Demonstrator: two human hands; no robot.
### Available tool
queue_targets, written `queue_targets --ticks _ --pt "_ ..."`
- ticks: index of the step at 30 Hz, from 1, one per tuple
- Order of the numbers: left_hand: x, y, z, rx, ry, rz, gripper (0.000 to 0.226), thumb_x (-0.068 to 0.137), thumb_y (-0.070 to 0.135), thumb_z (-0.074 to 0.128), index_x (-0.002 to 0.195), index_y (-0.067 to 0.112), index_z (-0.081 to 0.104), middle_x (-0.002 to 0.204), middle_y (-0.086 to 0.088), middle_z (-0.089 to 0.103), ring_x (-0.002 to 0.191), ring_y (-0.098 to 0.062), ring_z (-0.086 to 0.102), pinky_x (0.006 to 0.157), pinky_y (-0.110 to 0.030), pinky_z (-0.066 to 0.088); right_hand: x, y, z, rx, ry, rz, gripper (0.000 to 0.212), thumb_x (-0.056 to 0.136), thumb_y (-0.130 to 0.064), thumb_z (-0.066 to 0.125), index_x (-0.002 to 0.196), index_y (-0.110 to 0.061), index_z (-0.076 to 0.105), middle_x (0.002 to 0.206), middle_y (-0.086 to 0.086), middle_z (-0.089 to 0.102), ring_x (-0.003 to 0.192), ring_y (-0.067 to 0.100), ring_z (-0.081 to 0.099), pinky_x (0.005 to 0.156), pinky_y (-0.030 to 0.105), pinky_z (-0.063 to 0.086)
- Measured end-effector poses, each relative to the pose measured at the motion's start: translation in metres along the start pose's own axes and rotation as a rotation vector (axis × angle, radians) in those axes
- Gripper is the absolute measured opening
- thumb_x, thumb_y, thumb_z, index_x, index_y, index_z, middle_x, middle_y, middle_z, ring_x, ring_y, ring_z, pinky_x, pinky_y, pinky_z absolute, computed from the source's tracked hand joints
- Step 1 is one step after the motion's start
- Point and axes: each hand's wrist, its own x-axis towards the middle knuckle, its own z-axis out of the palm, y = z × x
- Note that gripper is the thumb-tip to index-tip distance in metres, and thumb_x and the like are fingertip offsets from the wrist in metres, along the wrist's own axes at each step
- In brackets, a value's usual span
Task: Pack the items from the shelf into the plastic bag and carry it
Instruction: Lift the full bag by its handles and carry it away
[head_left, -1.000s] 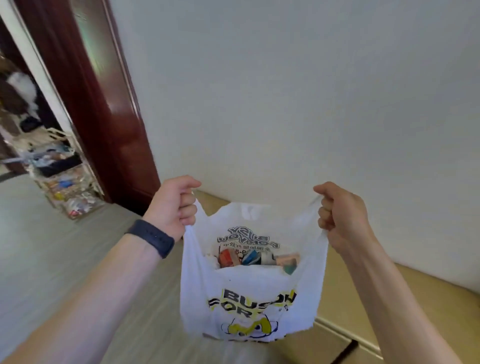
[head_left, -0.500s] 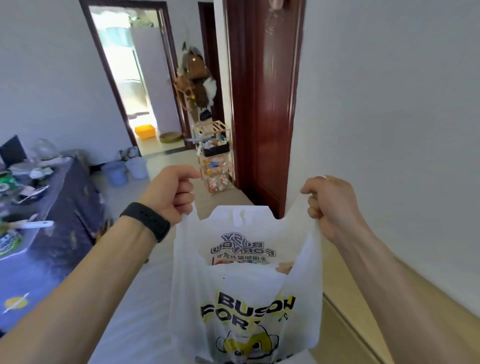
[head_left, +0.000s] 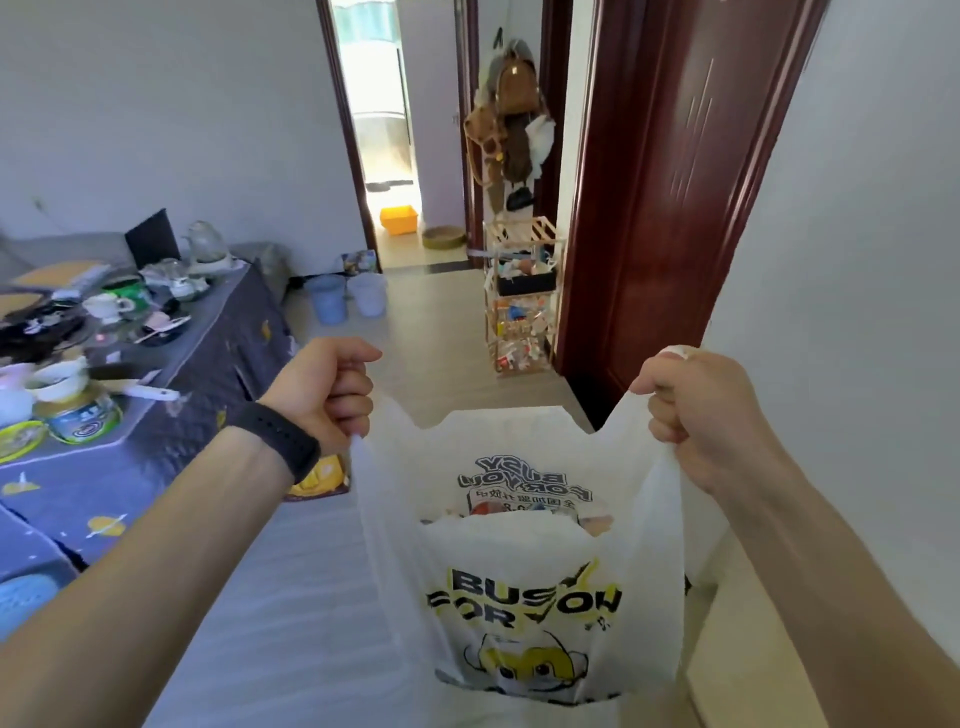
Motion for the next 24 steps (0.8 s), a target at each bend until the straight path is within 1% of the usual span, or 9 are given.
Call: queue_targets --ticks 3,5,8,10,12,15,21,24 --pt "0.043 0.000 0.009 -0.001 -0.010 -0.031 0.043 0.086 0.016 0.056 0.057 0.027 0.026 0.044 0.009 0.015 0.035 -0.011 0.011 0.040 -0.023 0.011 0.052 0.007 -0.004 -0.098 -0.037 0.000 0.048 0.072 0.009 0.055 0.044 -0.023 0.032 0.044 -0.007 0.021 0.043 0.014 0.015 0.044 0.027 0.013" --pt "0.077 -0.002 0.019 0.002 -0.021 -0.052 0.042 0.086 0.016 0.057 0.057 0.026 0.028 0.044 0.009 0.016 0.035 -0.011 0.011 0.039 -0.023 0.014 0.088 0.018 -0.004 -0.140 -0.041 0.008 0.045 0.070 0.009 0.055 0.046 -0.022 0.034 0.045 -0.007 0.022 0.043 0.013 0.016 0.043 0.026 0.015" --pt "0.139 -0.004 0.032 0.007 -0.014 -0.089 0.039 0.084 0.015 0.059 0.060 0.026 0.031 0.047 0.009 0.016 0.036 -0.011 0.010 0.043 -0.025 0.013 0.148 0.040 0.000 -0.190 -0.057 0.025 0.024 0.067 0.010 0.055 0.060 -0.005 0.038 0.047 -0.005 0.022 0.045 0.014 0.016 0.045 0.026 0.014" --pt "0.186 -0.002 0.039 0.037 -0.019 -0.133 0.036 0.085 0.015 0.060 0.064 0.026 0.034 0.047 0.009 0.017 0.036 -0.012 0.011 0.040 -0.024 0.015 0.188 0.057 0.004 -0.224 -0.053 0.056 0.015 0.067 0.011 0.055 0.065 0.002 0.044 0.048 -0.004 0.022 0.046 0.014 0.016 0.045 0.026 0.014" --pt "0.237 0.005 0.043 0.066 -0.028 -0.177 0.033 0.085 0.015 0.061 0.066 0.025 0.035 0.047 0.009 0.018 0.037 -0.012 0.011 0.040 -0.024 0.016 0.231 0.074 0.010 -0.231 -0.026 0.092 0.015 0.069 0.012 0.055 0.067 0.000 0.045 0.048 -0.004 0.023 0.046 0.014 0.016 0.046 0.027 0.014" --pt "0.317 0.027 0.046 0.091 -0.067 -0.234 0.030 0.083 0.015 0.063 0.067 0.024 0.039 0.047 0.009 0.021 0.037 -0.012 0.011 0.043 -0.024 0.015 0.301 0.093 0.030 -0.214 0.031 0.131 0.022 0.070 0.011 0.055 0.066 -0.005 0.042 0.047 -0.003 0.023 0.045 0.015 0.016 0.046 0.028 0.014" --pt "0.463 0.109 0.064 0.164 -0.129 -0.279 0.030 0.085 0.017 0.060 0.066 0.025 0.038 0.045 0.010 0.021 0.036 -0.011 0.012 0.052 -0.026 0.009 0.437 0.098 0.081 -0.176 0.097 0.197 0.033 0.072 0.009 0.055 0.059 -0.013 0.033 0.046 -0.002 0.023 0.044 0.013 0.017 0.046 0.030 0.015" --pt "0.528 0.154 0.082 0.223 -0.148 -0.268 0.032 0.084 0.017 0.061 0.064 0.025 0.037 0.045 0.010 0.022 0.036 -0.011 0.012 0.054 -0.027 0.009 0.500 0.098 0.099 -0.152 0.129 0.203 0.025 0.072 0.008 0.054 0.062 -0.010 0.039 0.046 -0.002 0.024 0.045 0.014 0.017 0.047 0.031 0.015"
